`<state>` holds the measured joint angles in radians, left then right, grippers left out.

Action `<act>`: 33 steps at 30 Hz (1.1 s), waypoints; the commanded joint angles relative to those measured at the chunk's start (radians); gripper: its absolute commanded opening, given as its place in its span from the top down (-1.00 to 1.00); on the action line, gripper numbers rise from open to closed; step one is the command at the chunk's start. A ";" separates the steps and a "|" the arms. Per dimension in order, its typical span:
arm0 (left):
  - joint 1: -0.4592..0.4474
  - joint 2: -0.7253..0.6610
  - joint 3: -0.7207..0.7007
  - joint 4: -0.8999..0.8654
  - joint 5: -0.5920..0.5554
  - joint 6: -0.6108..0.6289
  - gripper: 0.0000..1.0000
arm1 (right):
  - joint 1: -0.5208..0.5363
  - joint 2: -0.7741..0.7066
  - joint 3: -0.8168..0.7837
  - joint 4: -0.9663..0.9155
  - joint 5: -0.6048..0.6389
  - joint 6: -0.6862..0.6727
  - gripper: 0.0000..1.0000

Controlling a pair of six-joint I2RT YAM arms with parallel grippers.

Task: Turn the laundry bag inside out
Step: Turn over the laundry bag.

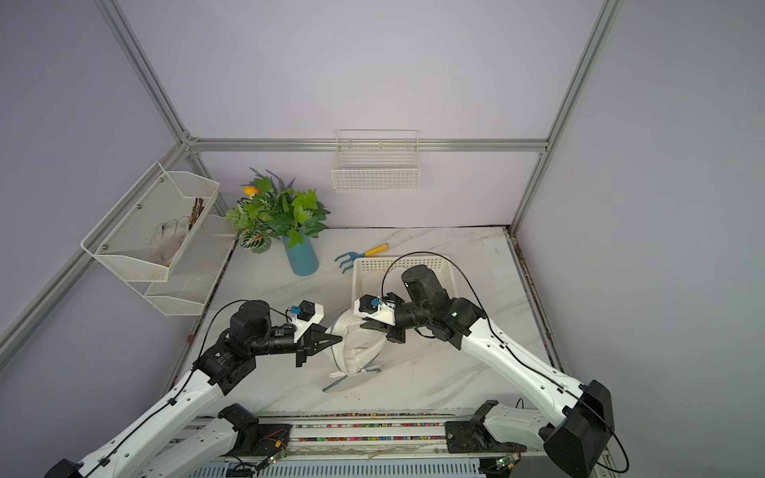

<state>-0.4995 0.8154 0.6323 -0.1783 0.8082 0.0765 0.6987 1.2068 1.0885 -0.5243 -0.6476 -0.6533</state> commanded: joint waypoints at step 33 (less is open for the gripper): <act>-0.002 -0.085 0.095 -0.098 -0.217 -0.331 0.16 | 0.067 0.052 0.063 0.042 0.114 0.175 1.00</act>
<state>-0.4999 0.7143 0.6849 -0.3214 0.5220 -0.2295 0.7582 1.2568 1.1172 -0.5163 -0.5442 -0.4931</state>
